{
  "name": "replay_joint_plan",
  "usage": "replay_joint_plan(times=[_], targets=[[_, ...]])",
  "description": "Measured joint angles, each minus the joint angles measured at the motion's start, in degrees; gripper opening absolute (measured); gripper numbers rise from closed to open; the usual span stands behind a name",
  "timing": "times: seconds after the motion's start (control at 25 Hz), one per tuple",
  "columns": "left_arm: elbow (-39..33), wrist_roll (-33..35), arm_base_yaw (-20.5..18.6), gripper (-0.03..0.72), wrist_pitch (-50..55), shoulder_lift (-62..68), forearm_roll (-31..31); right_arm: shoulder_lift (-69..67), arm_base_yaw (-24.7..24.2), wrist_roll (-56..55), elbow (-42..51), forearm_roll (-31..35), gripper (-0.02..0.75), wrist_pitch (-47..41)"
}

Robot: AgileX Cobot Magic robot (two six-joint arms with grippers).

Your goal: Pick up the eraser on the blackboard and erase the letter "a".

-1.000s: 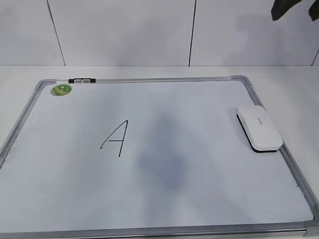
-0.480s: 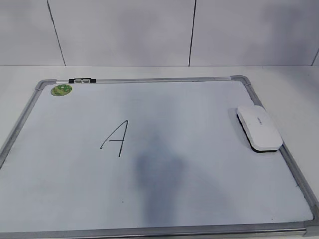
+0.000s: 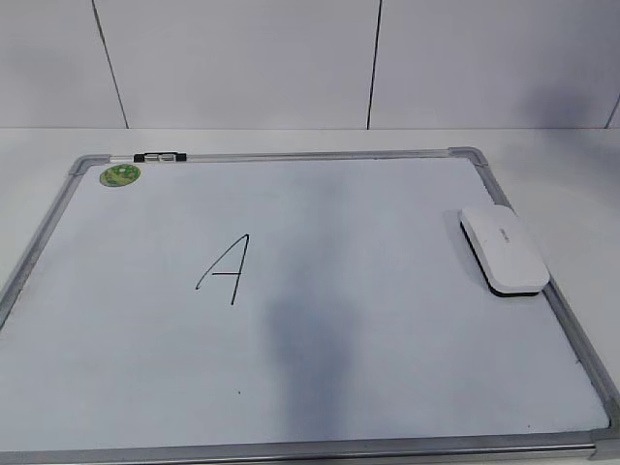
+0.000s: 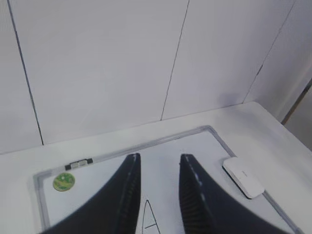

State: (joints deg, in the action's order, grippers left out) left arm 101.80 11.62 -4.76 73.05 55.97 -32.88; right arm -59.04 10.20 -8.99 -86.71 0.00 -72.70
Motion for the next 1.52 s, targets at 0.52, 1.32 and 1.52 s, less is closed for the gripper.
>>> replay_joint_plan(times=[0.52, 1.32, 1.52], targets=[[-9.2, -7.1, 0.0, 0.193, 0.2, -20.8, 12.5, 12.4, 0.0, -0.1, 10.8, 7.9, 0.579, -0.1], [-43.3, -7.8, 3.3, 0.195, 0.3, -38.0, 16.3, 33.3, 0.0, 5.1, 36.3, 8.7, 0.579, -0.1], [-48.0, -8.3, 4.3, 0.196, 0.3, -43.5, 22.7, 36.0, 0.0, 6.1, 40.6, 8.8, 0.579, -0.1]])
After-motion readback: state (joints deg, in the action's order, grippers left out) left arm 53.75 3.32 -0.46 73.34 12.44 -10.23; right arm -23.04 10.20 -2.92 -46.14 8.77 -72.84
